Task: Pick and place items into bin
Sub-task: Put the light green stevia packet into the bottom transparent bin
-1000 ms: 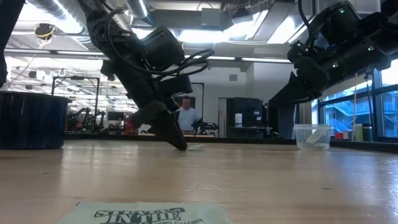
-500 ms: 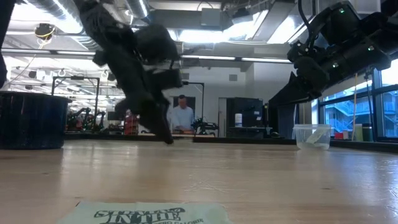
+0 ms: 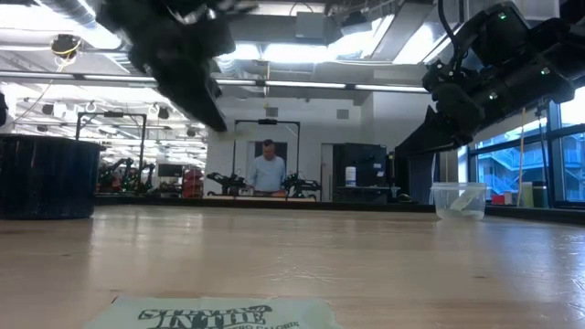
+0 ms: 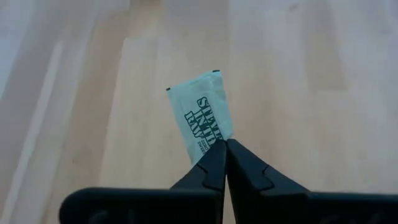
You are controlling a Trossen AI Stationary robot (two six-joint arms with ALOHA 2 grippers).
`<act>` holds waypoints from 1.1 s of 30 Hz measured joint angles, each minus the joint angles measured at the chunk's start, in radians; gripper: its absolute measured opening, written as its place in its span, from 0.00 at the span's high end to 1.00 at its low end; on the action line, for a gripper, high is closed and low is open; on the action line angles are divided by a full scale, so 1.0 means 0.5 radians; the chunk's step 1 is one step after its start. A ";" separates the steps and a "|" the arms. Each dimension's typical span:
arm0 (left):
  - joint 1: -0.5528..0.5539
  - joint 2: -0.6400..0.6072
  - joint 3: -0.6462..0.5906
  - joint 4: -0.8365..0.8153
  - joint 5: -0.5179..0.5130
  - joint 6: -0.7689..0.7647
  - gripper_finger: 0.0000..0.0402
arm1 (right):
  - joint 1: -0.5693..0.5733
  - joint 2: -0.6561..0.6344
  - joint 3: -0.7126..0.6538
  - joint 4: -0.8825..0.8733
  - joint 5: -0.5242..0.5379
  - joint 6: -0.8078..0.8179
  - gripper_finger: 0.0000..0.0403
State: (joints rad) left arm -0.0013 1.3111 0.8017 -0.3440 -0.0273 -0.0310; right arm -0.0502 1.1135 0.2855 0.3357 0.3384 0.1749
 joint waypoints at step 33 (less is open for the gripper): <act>-1.429 -0.352 0.005 -0.488 -0.264 -2.086 0.99 | 0.000 0.000 0.000 0.009 0.000 0.014 0.66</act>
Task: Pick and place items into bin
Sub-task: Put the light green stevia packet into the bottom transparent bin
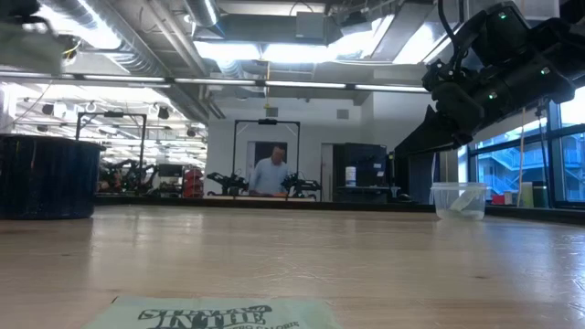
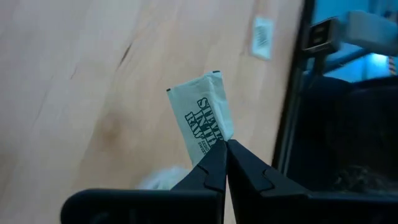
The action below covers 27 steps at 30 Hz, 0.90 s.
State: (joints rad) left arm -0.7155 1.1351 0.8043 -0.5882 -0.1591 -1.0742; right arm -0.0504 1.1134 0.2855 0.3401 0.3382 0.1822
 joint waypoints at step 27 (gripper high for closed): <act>-0.530 0.460 0.002 -0.236 -0.091 -1.057 0.99 | 0.000 0.000 0.000 0.000 0.000 -0.002 0.66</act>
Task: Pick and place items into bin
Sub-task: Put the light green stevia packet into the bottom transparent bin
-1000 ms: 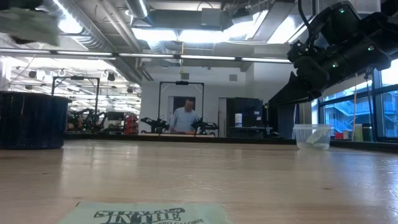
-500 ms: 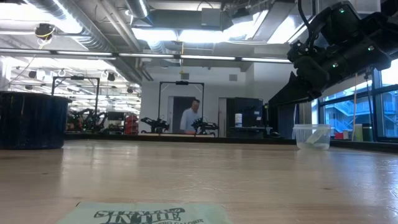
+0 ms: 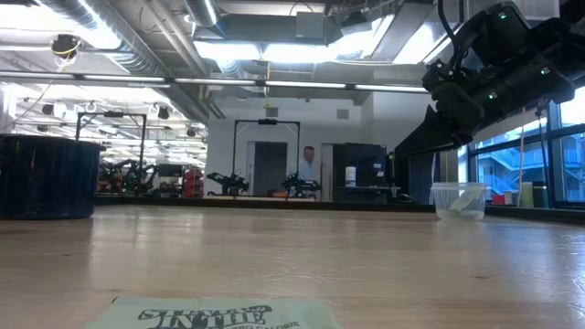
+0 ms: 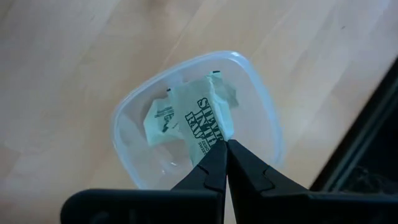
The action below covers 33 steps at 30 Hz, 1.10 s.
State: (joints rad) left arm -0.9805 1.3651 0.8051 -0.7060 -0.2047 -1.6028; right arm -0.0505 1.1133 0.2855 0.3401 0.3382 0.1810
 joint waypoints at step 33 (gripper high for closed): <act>0.119 -0.281 0.000 -0.025 0.090 0.213 0.79 | 0.001 0.000 0.000 -0.001 0.000 -0.003 0.66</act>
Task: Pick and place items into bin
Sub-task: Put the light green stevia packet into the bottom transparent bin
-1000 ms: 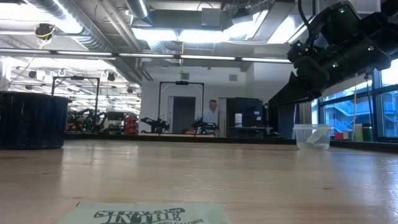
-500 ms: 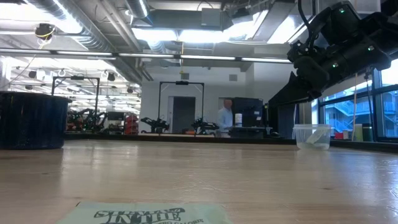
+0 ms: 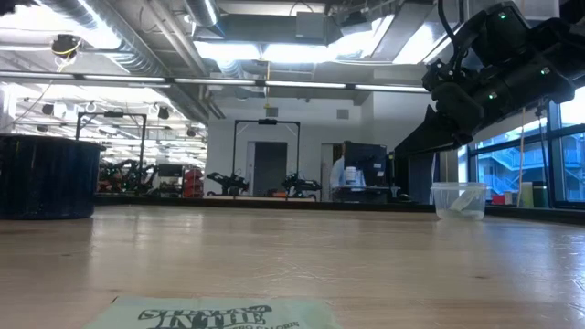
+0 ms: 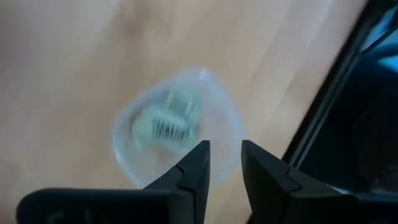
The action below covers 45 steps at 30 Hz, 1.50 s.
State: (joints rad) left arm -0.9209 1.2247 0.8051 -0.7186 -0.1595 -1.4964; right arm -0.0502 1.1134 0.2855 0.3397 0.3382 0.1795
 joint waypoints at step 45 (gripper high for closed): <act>1.228 1.213 0.744 1.154 0.682 2.917 0.66 | -0.001 0.000 0.000 0.011 0.000 -0.009 0.66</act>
State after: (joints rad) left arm -0.3070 1.8311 1.1772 -0.1414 0.1814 -0.0379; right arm -0.0505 1.1133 0.2855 0.3450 0.3382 0.1749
